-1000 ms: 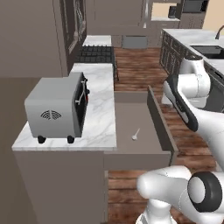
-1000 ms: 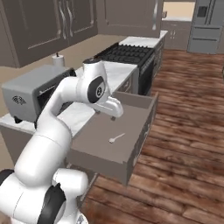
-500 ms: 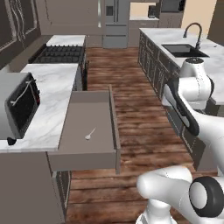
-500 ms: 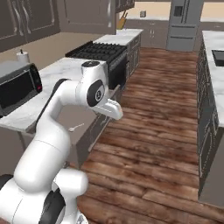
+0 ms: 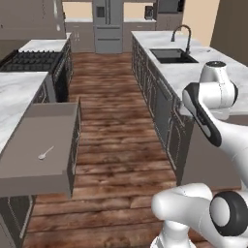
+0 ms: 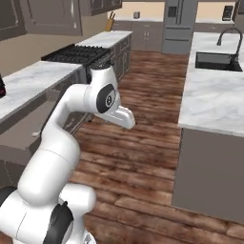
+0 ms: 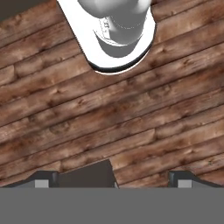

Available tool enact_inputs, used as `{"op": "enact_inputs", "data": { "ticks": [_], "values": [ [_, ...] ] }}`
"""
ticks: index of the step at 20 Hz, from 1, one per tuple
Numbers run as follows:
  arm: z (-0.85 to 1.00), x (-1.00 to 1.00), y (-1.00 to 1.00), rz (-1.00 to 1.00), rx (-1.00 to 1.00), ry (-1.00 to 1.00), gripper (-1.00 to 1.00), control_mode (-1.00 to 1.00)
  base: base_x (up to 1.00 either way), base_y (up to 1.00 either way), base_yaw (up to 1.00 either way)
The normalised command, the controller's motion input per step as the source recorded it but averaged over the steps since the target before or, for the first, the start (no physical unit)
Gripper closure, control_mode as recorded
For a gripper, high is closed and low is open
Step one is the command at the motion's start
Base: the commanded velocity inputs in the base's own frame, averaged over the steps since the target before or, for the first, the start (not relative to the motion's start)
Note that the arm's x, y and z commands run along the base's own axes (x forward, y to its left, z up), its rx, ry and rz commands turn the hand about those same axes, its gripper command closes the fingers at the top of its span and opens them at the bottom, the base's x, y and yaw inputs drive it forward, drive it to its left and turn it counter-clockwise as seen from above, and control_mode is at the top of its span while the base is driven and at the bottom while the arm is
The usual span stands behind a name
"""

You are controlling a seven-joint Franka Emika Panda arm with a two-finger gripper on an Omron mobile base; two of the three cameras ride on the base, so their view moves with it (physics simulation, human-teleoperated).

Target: Organize the utensils by type. Pick up the wooden spoons from the counter and place them in the open cabinet. Then pick up the metallic utensils from the counter and place them in the open drawer.

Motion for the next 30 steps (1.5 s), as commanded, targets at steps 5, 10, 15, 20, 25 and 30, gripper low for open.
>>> {"op": "enact_inputs", "data": {
  "ticks": [5, 10, 15, 20, 25, 30],
  "values": [
    [0.0, 0.0, 0.0, 0.0, 0.0, 0.0, -1.0, 1.0, 0.21, -1.0, -0.02],
    [0.0, 0.0, 0.0, 0.0, 0.0, 0.0, -1.0, 1.0, 0.26, -1.0, 0.0],
    [0.0, 0.0, 0.0, 0.0, 0.0, 0.0, -1.0, 1.0, 0.3, -1.0, 0.0],
    [0.0, 0.0, 0.0, 0.0, 0.0, 0.0, -1.0, 1.0, 0.32, -0.99, 0.0],
    [0.0, 0.0, 0.0, 0.0, 0.0, 0.0, -1.0, 1.0, 0.32, -0.99, 0.0],
    [0.0, 0.0, 0.0, 0.0, 0.0, 0.0, -1.0, 1.0, 0.31, -0.98, 0.0]
  ]
}}
